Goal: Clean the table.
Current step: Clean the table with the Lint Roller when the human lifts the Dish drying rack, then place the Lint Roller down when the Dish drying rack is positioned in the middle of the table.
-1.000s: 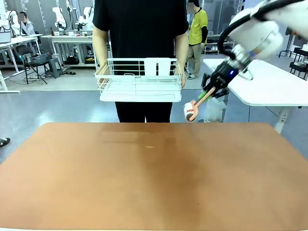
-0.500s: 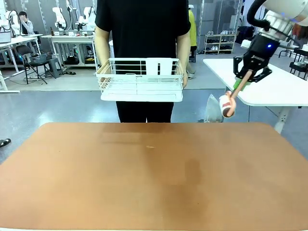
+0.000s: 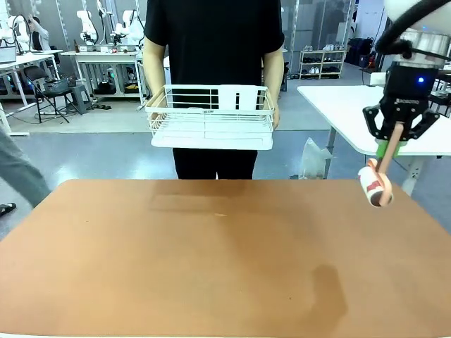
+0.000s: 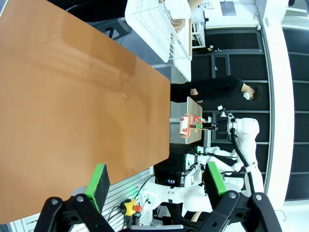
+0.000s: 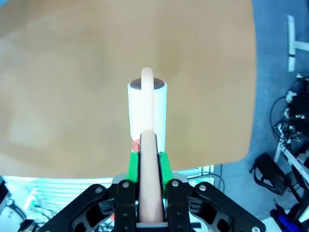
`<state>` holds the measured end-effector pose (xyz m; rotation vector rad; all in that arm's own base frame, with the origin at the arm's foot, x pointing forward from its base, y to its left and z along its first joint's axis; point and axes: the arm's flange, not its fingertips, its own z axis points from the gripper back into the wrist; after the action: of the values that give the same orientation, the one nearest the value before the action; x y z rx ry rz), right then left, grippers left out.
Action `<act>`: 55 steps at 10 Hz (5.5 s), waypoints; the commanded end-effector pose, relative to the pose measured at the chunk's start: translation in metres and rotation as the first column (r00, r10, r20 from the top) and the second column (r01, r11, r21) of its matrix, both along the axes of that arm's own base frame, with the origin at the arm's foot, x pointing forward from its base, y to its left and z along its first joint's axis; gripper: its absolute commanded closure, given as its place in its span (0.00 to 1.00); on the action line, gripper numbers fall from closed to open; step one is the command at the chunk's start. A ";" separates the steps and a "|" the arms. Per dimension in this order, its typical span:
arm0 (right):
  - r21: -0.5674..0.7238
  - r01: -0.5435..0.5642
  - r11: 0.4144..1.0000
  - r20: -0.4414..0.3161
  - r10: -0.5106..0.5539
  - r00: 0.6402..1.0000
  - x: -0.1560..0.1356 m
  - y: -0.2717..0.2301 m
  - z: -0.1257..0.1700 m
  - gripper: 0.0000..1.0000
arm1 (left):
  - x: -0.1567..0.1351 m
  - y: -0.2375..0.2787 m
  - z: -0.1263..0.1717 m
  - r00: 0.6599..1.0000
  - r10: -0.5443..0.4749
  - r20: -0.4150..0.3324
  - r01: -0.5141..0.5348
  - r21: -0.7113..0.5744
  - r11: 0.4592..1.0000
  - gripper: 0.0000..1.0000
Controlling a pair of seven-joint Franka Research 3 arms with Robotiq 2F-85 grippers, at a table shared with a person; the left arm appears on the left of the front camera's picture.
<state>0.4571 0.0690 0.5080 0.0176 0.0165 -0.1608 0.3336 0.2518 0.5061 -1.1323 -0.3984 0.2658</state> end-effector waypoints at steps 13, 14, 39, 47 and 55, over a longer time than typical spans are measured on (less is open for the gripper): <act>-0.023 0.000 1.000 -0.009 0.000 1.000 -0.006 -0.003 -0.005 0.79 | -0.003 0.000 0.002 1.000 -0.006 0.015 0.006 -0.012 1.000 0.00; -0.023 0.000 1.000 -0.009 0.000 1.000 -0.006 -0.003 -0.005 0.79 | -0.003 0.000 0.002 1.000 -0.006 0.015 0.006 -0.012 1.000 0.00; -0.023 0.000 1.000 -0.009 0.000 1.000 -0.006 -0.003 -0.005 0.79 | -0.003 0.000 0.002 1.000 -0.006 0.015 0.006 -0.012 1.000 0.00; 0.123 0.459 0.880 0.000 -0.463 0.886 0.024 -0.007 0.000 0.79 | -0.003 0.000 0.002 1.000 -0.006 0.015 0.006 -0.012 1.000 0.00; 0.401 0.893 0.206 0.101 -0.978 0.180 0.034 -0.010 -0.064 0.79 | -0.003 0.000 0.002 1.000 -0.006 0.015 0.006 -0.012 1.000 0.00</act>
<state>0.4919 0.0467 0.4612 0.3572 -0.2706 -1.4158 0.3336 0.2518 0.5061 -1.1323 -0.3982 0.2659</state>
